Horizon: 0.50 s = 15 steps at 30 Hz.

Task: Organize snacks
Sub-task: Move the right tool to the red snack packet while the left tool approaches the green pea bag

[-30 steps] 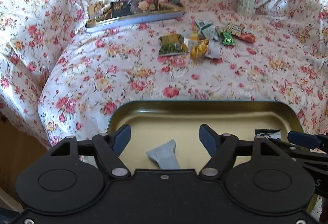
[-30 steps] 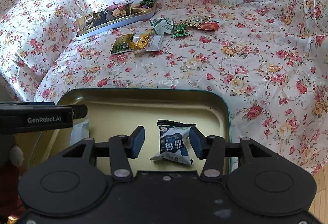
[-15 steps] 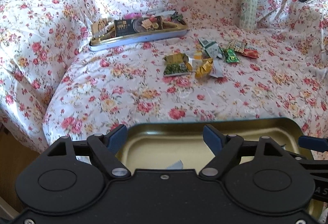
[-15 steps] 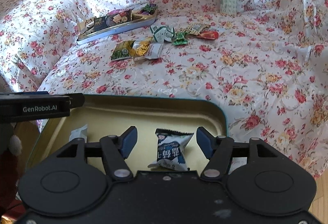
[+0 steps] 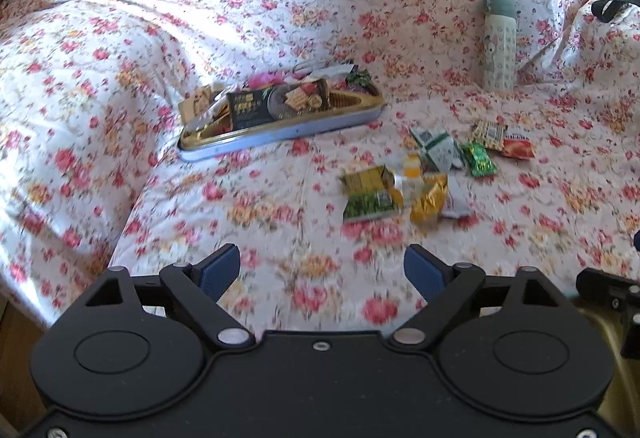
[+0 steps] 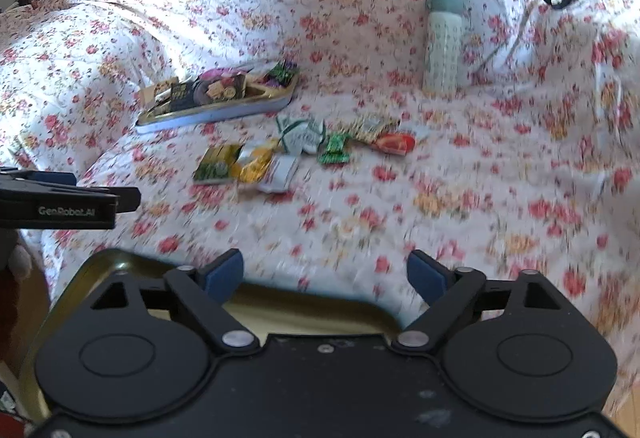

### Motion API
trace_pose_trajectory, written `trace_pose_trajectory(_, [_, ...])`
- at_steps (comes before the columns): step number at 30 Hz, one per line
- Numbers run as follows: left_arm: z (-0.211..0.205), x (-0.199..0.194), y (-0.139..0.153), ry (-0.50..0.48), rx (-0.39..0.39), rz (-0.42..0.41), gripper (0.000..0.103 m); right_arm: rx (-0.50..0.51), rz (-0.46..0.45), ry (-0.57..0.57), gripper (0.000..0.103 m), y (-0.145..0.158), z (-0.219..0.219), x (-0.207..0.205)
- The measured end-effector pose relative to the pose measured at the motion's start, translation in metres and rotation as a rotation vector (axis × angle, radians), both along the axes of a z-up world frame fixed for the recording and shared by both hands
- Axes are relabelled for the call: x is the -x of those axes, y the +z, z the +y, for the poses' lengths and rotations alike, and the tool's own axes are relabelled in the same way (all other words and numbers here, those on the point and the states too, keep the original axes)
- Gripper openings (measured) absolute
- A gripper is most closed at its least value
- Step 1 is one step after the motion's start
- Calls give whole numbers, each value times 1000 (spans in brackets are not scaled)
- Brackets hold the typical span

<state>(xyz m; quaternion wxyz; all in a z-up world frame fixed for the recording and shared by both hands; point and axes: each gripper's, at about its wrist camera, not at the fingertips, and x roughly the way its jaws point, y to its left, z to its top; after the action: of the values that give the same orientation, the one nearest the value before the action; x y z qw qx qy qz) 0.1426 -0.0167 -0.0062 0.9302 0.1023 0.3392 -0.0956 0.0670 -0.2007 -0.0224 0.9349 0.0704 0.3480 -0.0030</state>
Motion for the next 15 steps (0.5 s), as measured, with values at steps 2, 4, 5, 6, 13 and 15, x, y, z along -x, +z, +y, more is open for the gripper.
trace_pose_trajectory(2, [-3,-9,1,-21,-8,-14,91,7,-10,-8,96,0,-5,-11])
trace_pose_trajectory(4, [-6,-20,2,-31,-13,-23,91,9,-16,-15,96,0,-9,-22])
trace_pose_trajectory(5, [-7,-26,2,-37,-9,-25,91,10,-20,-22,96,1,-13,-29])
trace_pose_trajectory(6, [-9,-33,1,-39,-6,-22,91,10,-23,-27,96,1,-15,-34])
trace_pose_trajectory(13, [-14,-76,-16,-35,52,40,91,42,-55,-62,96,-2,-33,-80])
trace_pose_trajectory(15, [-16,-83,-23,-38,46,46,91,60,-68,-63,96,-4,-35,-93])
